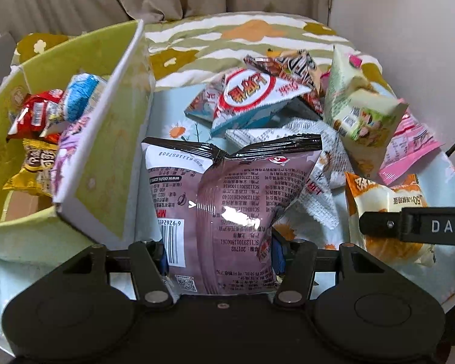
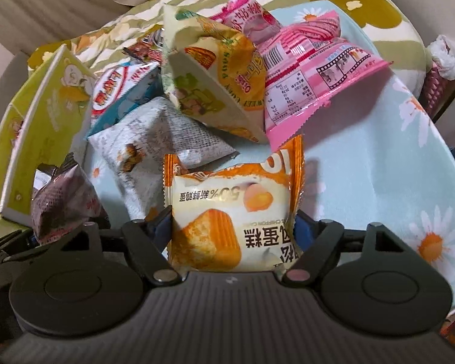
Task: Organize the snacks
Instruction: 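Grasp the brown-purple bag with the left tool while the right tool grasps the orange cake bag, then carry both bags over the yellow box and open both tools to drop them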
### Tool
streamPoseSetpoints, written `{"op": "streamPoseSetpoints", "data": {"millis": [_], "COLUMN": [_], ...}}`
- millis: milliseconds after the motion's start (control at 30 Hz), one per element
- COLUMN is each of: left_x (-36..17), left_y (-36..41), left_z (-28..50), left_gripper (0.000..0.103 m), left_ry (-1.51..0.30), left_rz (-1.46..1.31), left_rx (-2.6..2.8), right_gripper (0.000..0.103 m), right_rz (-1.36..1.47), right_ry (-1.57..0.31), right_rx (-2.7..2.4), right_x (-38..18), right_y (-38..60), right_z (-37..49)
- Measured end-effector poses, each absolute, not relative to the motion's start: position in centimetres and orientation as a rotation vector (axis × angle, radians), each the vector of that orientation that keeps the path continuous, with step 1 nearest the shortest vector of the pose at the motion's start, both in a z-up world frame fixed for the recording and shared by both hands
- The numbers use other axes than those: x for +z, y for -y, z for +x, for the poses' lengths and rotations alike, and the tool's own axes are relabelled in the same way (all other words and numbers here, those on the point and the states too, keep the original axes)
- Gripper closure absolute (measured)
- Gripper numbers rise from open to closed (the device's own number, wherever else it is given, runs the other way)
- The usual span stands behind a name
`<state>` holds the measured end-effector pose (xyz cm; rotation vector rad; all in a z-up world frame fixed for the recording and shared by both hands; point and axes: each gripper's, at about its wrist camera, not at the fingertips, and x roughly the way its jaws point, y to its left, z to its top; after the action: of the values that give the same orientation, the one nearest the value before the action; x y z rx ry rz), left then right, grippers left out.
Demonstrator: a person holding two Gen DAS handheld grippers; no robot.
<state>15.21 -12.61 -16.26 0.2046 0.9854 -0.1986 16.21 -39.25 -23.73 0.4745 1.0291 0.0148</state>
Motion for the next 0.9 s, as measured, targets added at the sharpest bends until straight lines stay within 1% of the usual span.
{"op": "streamPoseSetpoints", "data": {"millis": [200, 467, 733, 900], "left_x": [-13.3, -7.6, -3.2, -2.2], "left_y": [12.1, 9.3, 3.3, -1.4], "left_z": [14.1, 12.1, 13.9, 16.4], "left_gripper": [0.041, 0.041, 0.041, 0.041], "left_ry": [-0.933, -0.839, -0.765, -0.768], "left_rz": [0.158, 0.102, 0.079, 0.078], "left_rx": [-0.175, -0.09, -0.042, -0.019], "right_gripper": [0.01, 0.01, 0.01, 0.01], "right_rz": [0.438, 0.344, 0.292, 0.28], "right_ry": [-0.985, -0.912, -0.799, -0.766], "right_rx": [0.062, 0.176, 0.247, 0.276], "right_x": [-21.0, -15.7, -10.8, -9.0], "right_y": [39.0, 36.8, 31.2, 26.4], "right_z": [15.3, 15.1, 16.3, 18.0]}}
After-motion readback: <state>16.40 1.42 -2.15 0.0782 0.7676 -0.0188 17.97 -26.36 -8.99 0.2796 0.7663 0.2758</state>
